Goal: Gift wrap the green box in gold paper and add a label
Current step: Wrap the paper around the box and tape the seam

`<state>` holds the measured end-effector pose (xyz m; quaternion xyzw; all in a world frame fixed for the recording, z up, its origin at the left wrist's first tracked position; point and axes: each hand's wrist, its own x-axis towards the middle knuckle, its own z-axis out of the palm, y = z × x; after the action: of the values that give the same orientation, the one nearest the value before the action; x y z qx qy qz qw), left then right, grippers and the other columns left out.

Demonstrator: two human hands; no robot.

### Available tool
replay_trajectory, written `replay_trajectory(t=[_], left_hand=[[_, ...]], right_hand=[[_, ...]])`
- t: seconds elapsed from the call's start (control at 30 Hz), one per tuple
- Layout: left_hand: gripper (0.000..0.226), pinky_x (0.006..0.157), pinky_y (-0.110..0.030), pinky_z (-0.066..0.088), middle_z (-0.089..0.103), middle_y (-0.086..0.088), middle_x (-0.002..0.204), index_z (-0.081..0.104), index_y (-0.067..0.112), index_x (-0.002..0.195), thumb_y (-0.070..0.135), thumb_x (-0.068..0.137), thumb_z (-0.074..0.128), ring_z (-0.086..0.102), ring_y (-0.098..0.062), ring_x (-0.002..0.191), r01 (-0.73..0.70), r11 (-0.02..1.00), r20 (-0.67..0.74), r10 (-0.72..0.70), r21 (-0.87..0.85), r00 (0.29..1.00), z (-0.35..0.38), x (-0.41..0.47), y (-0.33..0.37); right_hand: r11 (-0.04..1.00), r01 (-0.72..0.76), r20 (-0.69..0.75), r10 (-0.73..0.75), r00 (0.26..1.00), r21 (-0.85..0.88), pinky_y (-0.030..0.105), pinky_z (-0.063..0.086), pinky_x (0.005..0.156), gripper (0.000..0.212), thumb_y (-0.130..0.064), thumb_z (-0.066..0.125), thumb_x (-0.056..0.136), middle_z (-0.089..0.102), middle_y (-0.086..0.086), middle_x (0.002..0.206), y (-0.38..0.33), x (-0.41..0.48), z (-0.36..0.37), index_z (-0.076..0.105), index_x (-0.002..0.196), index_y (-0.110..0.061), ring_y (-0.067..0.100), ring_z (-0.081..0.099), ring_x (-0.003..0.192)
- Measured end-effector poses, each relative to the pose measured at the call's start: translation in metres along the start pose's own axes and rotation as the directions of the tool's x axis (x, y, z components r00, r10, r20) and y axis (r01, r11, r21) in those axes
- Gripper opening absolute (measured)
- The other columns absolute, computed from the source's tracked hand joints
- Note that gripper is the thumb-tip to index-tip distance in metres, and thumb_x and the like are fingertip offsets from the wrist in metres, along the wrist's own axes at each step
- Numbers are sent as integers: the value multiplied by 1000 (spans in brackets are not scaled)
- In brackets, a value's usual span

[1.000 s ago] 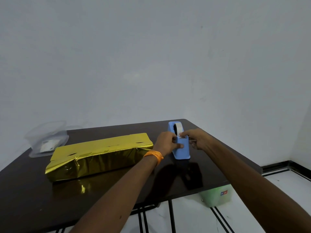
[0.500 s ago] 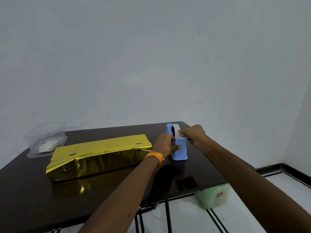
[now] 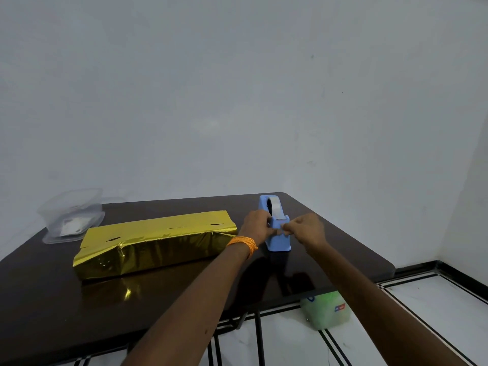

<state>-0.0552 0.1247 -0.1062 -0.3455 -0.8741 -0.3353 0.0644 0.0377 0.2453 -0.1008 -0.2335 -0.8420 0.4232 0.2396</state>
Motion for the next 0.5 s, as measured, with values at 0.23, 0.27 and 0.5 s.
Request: replay_trajectory(t=[0.23,0.27,0.5], left_hand=[[31,79,-38,53,70,-14,102,68,4,106,1,75,64,64,-32,96,-82,987,-16,85,136,996,-12,-16,-1],[32,76,-36,52,70,-13,100,67,6,106,-1,76,58,64,-31,95,-100,988,-64,108,115,992,-17,-22,-3],[29,75,-33,54,71,0,90,71,14,97,0,82,50,64,-16,84,-86,990,-374,121,109,919,-117,-61,-37]], right_hand=[[976,179,-108,-193,975,-123,31,50,58,28,-31,69,87,65,-3,61,-1,-14,-12,67,64,-15,14,62,60],[972,218,-96,-227,969,-87,32,50,62,20,-31,67,87,68,-3,69,-11,-18,-12,69,72,-18,16,64,68],[878,468,-14,-469,883,96,28,49,74,31,-22,72,85,63,-4,105,-75,-30,40,65,116,-24,11,64,85]])
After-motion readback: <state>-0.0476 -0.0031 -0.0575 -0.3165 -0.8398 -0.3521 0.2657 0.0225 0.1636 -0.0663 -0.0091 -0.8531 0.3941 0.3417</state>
